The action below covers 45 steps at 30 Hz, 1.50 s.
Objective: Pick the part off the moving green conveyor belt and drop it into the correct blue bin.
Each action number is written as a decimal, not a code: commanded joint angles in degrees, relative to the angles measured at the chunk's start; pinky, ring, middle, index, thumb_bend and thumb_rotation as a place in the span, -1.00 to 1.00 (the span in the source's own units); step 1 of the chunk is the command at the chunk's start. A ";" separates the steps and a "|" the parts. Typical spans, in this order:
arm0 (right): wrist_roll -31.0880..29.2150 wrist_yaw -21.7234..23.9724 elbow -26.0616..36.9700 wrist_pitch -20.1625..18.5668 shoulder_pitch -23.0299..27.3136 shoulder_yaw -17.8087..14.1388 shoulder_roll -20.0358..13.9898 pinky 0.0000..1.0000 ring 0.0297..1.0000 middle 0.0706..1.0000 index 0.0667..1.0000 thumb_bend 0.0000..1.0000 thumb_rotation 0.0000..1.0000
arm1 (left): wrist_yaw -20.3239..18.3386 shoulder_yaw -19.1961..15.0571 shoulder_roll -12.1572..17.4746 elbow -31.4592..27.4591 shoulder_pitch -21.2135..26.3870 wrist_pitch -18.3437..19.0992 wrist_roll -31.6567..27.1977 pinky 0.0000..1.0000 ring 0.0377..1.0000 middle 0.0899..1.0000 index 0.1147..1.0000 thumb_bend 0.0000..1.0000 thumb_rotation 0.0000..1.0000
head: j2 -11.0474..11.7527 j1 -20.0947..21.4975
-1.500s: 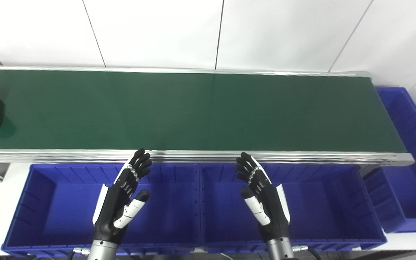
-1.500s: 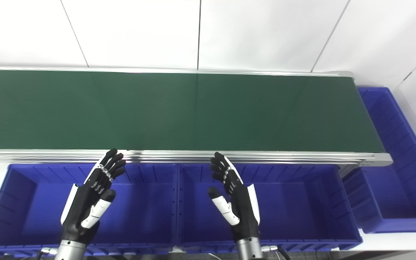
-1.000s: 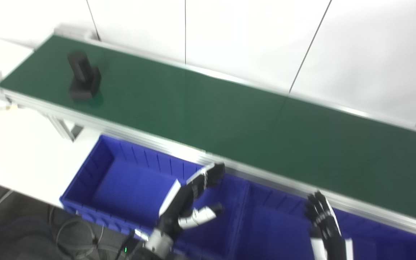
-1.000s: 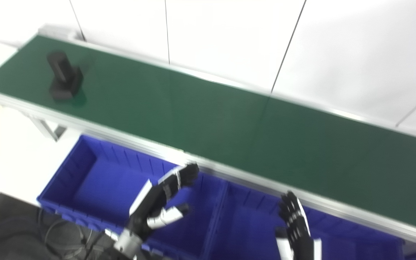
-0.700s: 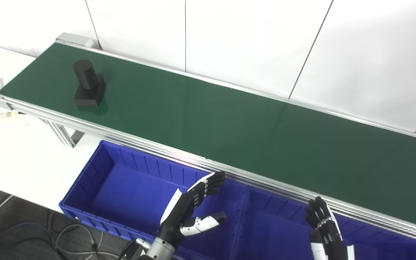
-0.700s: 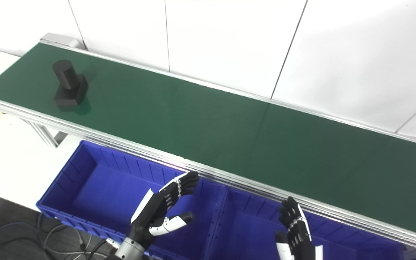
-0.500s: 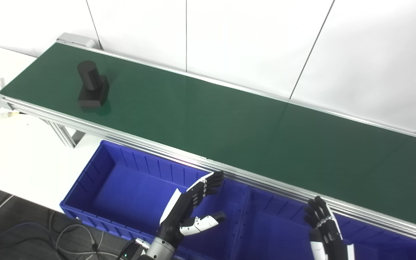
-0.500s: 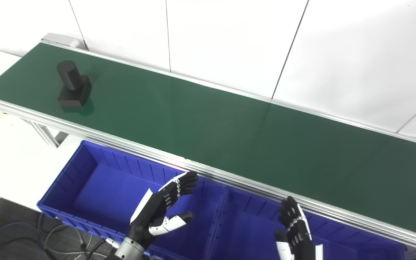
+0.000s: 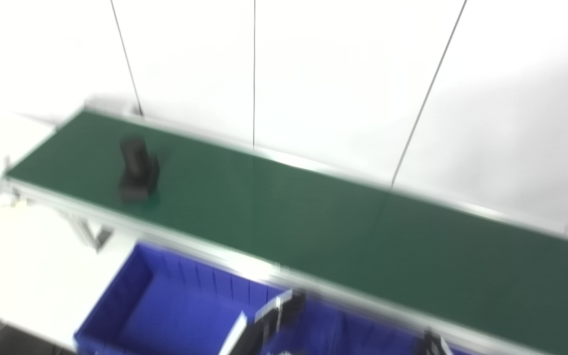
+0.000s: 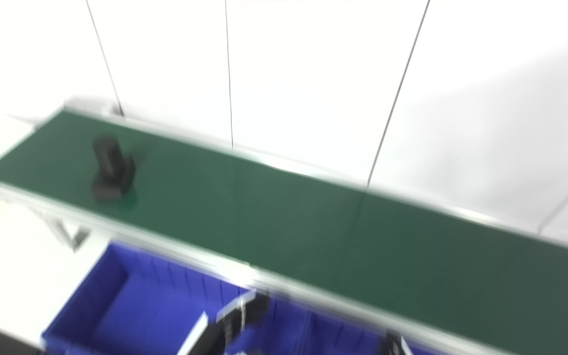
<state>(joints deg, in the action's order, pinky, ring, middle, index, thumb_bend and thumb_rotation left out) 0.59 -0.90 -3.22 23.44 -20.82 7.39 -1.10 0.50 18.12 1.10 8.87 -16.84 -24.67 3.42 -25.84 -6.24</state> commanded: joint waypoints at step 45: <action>14.52 -8.94 19.08 3.47 3.30 -2.09 -2.33 0.19 0.44 0.49 0.48 0.67 0.07 | 0.06 -0.56 -0.45 1.83 1.76 -2.26 -1.29 0.51 0.62 0.65 0.61 0.68 0.11 | 4.66 -0.24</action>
<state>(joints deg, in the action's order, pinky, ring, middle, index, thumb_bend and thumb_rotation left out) 13.23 -8.29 12.87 23.89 -19.35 5.97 -3.13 0.05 17.48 0.75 12.53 -15.44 -24.68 1.67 -21.18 -6.42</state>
